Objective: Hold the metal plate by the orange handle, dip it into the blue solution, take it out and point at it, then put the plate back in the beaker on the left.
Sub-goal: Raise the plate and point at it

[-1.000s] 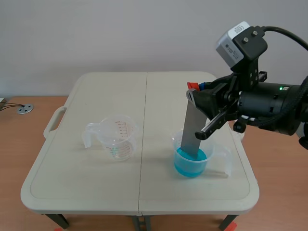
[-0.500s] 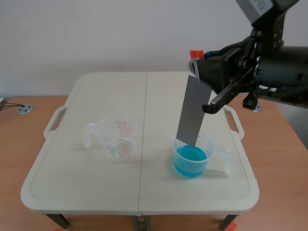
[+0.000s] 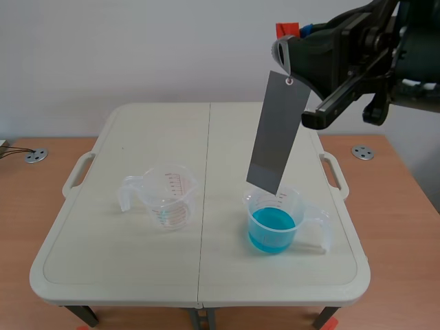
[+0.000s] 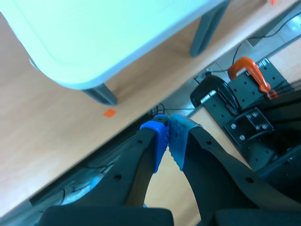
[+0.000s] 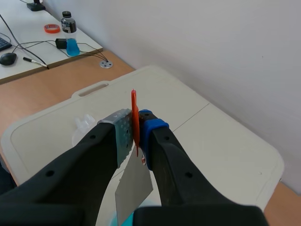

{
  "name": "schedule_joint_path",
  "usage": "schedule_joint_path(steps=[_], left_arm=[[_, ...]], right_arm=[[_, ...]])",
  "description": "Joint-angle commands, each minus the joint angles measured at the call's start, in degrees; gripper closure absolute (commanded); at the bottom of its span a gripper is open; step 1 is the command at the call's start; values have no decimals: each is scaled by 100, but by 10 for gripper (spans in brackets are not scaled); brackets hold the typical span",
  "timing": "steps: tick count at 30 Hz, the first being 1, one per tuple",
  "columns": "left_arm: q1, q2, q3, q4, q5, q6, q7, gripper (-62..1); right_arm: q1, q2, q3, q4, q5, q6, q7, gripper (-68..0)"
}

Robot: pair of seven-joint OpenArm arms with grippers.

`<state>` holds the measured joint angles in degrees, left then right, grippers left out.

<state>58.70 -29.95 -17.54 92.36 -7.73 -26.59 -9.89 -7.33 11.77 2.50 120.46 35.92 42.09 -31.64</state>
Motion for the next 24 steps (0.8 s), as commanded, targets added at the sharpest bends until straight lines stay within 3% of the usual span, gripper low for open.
schedule_joint_path(steps=[1, 8, 15, 24], left_arm=[[-142, 22, 22, 55, -57, -11, -83, -18], [-800, 22, 22, 55, -57, -9, -109, -18], [-2103, 24, 105, 57, -61, -11, -127, -18], [-3998, 24, 1357, 55, -52, -13, 256, -18]], right_arm=[[68, 46, 22, 142, 98, 63, 63, -11], [68, 46, 24, 164, 101, 63, 63, -11], [68, 46, 22, 164, 101, 63, 63, -11], [68, 46, 22, 164, 101, 63, 66, -11]])
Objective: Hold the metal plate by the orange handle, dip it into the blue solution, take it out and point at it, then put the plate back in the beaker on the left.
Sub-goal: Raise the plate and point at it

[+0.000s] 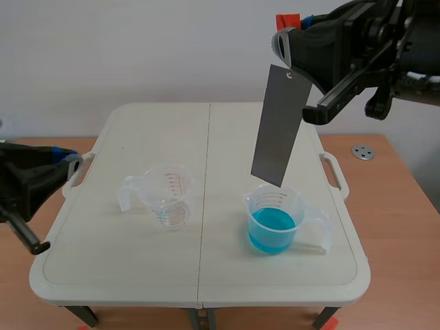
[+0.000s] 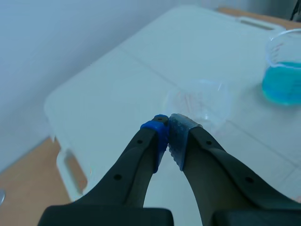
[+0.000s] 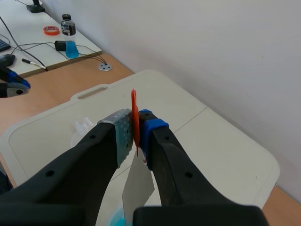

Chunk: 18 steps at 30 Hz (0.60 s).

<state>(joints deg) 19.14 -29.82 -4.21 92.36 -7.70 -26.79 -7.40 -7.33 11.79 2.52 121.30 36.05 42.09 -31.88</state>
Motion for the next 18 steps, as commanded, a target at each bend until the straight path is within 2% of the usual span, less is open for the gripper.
schedule_joint_path(steps=[1, 9, 18], left_arm=[[-229, 13, 203, 44, -55, 7, 149, -18], [-1427, 28, 1537, -306, -57, -24, 730, -18], [-2105, 70, 2361, -662, -57, -623, 750, -18]], right_arm=[[68, 44, 20, 81, 87, 63, 90, -11], [68, 44, 20, 81, 87, 63, 90, -11], [68, 42, 20, 81, 90, 63, 90, -11]])
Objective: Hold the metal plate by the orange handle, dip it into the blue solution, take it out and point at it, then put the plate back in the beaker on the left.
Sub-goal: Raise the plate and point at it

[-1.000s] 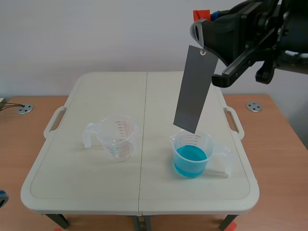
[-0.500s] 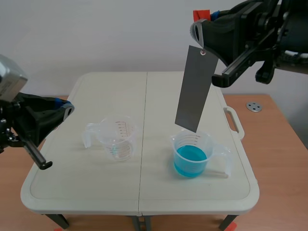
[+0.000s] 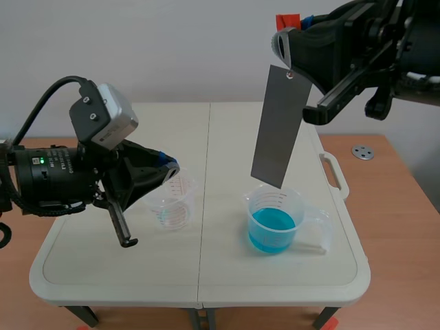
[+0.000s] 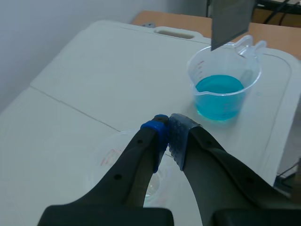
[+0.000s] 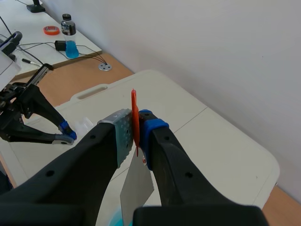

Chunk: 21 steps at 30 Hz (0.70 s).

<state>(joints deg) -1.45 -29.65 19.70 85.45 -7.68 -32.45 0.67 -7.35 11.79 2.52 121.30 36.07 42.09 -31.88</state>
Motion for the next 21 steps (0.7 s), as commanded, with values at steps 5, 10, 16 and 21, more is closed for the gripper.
schedule_joint_path(steps=[5, 10, 16, 21], left_arm=[[-339, 262, 225, -254, -13, -227, -35, -18], [-599, 612, 348, -610, 343, -225, -39, -18], [-835, 966, 516, -879, 739, -219, -39, -18], [-905, 1139, 608, -907, 966, -162, -42, -18]], right_arm=[[70, 42, 20, 81, 87, 63, 90, -11], [70, 42, 20, 81, 107, 63, 90, -11], [70, 42, 20, 81, 109, 63, 90, -11], [70, 42, 20, 81, 109, 63, 90, -11]])
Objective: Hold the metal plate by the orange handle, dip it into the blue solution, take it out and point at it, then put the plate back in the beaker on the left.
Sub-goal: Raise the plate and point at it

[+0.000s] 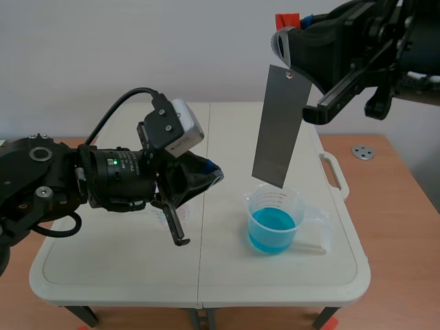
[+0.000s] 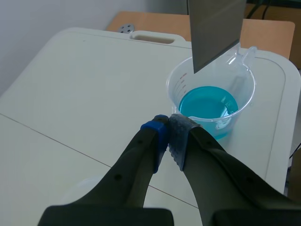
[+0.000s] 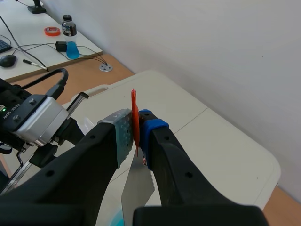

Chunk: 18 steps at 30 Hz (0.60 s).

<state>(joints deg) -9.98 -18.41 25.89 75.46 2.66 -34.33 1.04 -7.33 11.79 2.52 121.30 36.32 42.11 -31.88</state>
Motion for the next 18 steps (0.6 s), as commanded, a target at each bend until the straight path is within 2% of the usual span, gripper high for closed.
schedule_joint_path(steps=[1, 9, 18], left_arm=[[-52, 42, -11, 92, -57, 26, -79, -18], [-52, 140, -9, 92, 151, 26, -79, -18], [-50, 140, -9, 92, 151, 26, -79, -18]], right_arm=[[68, 42, 20, 81, 83, 61, 90, -11], [68, 42, 20, 81, 87, 61, 90, -11], [68, 42, 20, 81, 85, 61, 87, -11]])
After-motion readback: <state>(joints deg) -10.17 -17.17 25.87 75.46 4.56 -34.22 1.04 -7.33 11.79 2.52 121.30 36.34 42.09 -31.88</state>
